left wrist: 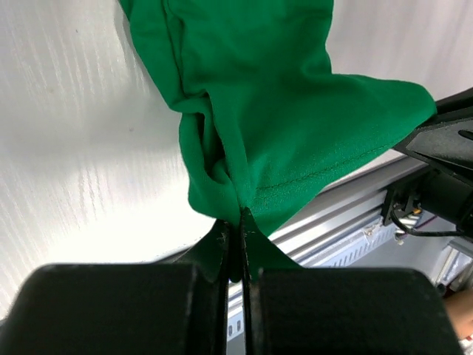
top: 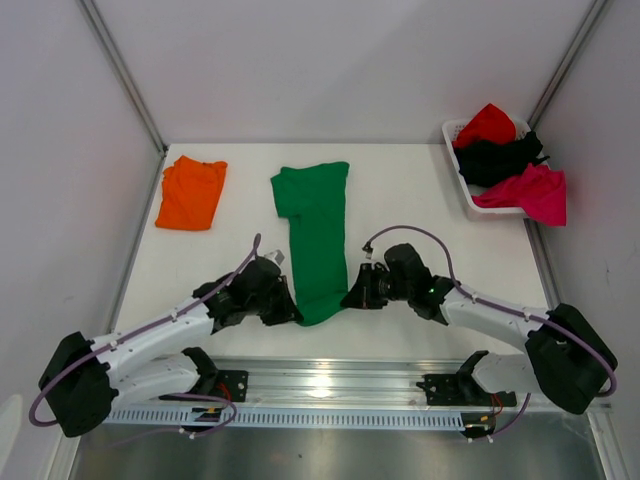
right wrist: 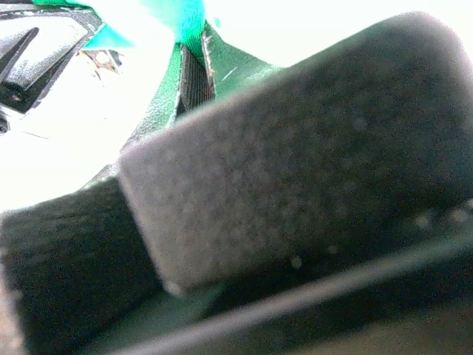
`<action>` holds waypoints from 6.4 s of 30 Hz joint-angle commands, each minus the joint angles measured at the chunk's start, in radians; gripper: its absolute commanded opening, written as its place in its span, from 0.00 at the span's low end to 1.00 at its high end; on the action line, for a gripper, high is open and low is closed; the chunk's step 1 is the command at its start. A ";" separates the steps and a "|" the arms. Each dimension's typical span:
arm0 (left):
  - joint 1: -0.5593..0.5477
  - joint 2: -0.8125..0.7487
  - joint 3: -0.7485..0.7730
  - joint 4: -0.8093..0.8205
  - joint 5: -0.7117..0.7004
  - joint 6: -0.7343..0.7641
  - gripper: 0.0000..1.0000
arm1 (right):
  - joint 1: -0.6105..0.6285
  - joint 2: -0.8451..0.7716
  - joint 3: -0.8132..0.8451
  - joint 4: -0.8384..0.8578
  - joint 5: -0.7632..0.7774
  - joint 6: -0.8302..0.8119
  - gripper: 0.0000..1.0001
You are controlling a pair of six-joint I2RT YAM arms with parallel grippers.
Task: Fold and stack the t-shirts
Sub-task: Fold the tshirt
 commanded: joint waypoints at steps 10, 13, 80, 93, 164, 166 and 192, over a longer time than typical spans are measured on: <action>0.029 0.138 0.186 -0.034 -0.106 0.071 0.01 | -0.077 0.113 0.147 -0.003 -0.035 -0.085 0.00; 0.053 0.177 0.210 -0.027 -0.097 0.076 0.01 | -0.091 0.141 0.180 -0.006 -0.041 -0.094 0.00; 0.294 0.631 0.675 -0.179 -0.100 0.118 0.01 | -0.273 0.580 0.615 -0.052 -0.050 -0.195 0.00; 0.314 0.619 0.721 -0.200 -0.106 0.134 0.01 | -0.281 0.635 0.650 -0.054 -0.056 -0.201 0.00; 0.396 0.835 0.752 -0.108 -0.014 0.208 0.56 | -0.345 0.776 0.655 0.077 -0.062 -0.220 0.39; 0.394 0.795 0.746 -0.107 -0.014 0.216 0.56 | -0.344 0.775 0.657 0.075 -0.061 -0.221 0.39; 0.362 0.588 0.776 -0.151 -0.052 0.263 0.56 | -0.342 0.804 0.655 0.155 -0.078 -0.214 0.39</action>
